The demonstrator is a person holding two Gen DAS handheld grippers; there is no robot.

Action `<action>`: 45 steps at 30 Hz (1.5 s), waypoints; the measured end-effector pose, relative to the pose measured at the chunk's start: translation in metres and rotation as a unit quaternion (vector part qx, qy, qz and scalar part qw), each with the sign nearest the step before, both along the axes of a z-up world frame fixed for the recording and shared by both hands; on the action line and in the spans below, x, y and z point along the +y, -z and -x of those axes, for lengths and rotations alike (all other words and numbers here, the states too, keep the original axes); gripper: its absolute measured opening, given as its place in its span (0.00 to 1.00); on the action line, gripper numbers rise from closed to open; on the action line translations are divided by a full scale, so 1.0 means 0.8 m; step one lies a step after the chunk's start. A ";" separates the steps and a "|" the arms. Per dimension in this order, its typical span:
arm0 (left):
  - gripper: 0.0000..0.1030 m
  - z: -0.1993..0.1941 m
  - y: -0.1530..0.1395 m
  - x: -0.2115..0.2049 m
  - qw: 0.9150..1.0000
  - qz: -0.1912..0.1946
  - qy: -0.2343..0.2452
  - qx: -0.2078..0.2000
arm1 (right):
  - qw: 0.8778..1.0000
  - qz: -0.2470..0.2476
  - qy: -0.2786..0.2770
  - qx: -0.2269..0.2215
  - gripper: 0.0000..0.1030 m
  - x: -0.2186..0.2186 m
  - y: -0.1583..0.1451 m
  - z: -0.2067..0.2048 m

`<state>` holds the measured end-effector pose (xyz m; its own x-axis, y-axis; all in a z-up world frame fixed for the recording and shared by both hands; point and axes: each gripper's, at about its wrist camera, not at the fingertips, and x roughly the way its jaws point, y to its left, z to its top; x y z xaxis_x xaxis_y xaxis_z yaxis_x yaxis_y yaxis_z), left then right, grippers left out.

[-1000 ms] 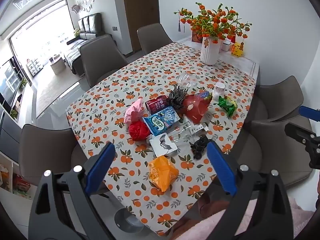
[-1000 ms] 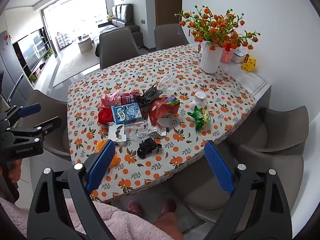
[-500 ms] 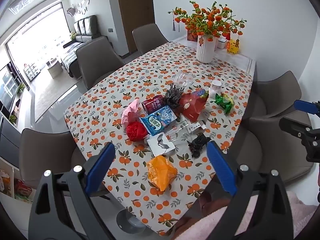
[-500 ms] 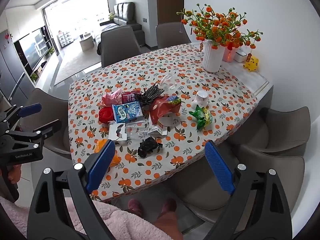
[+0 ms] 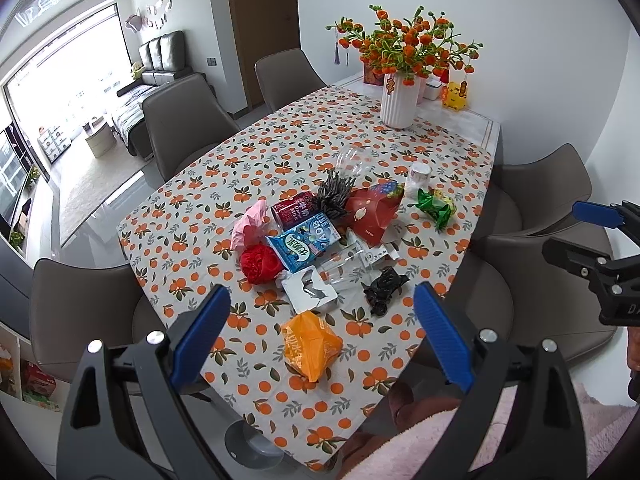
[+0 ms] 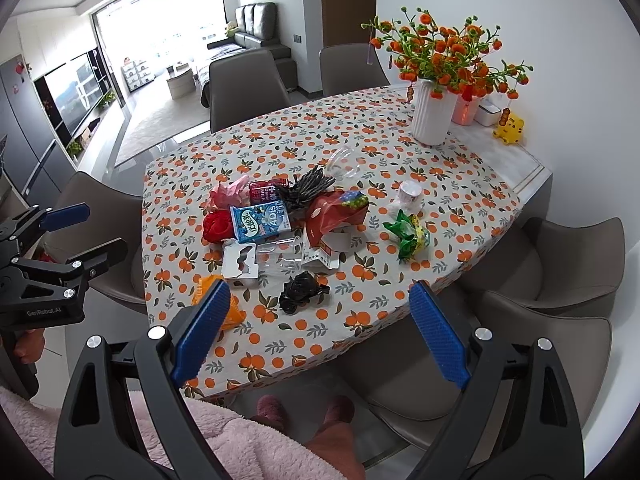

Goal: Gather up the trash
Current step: 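Move both grippers toward the trash items on the table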

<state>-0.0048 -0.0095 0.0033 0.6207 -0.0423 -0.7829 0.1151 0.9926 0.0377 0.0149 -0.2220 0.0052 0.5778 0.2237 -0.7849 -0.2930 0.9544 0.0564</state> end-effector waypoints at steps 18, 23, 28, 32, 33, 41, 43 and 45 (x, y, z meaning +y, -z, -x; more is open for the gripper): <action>0.90 0.000 -0.002 -0.003 1.000 0.001 0.001 -0.001 | 1.000 0.000 0.001 0.001 0.85 -0.001 -0.002 0.001; 0.90 0.000 -0.002 -0.002 1.000 0.001 0.000 -0.002 | 1.000 0.000 0.000 0.000 0.85 -0.002 -0.002 0.001; 0.90 0.001 -0.002 -0.002 1.000 0.002 0.001 -0.002 | 1.000 0.000 0.002 0.000 0.85 -0.003 -0.002 0.004; 0.90 0.001 -0.002 -0.002 1.000 0.002 0.000 -0.002 | 1.000 0.000 0.001 -0.001 0.85 -0.003 -0.003 0.004; 0.90 0.001 -0.002 -0.002 1.000 0.002 0.001 -0.002 | 1.000 0.000 0.001 -0.001 0.85 -0.003 -0.003 0.004; 0.90 0.001 -0.001 -0.002 1.000 0.003 0.000 -0.002 | 1.000 -0.001 0.001 -0.001 0.85 -0.005 -0.003 0.005; 0.90 0.002 -0.001 -0.001 1.000 0.003 0.000 -0.002 | 1.000 -0.001 0.001 -0.001 0.85 -0.005 -0.003 0.006; 0.90 0.002 0.000 -0.001 1.000 0.003 0.001 -0.003 | 1.000 -0.001 0.001 -0.001 0.85 -0.004 -0.003 0.006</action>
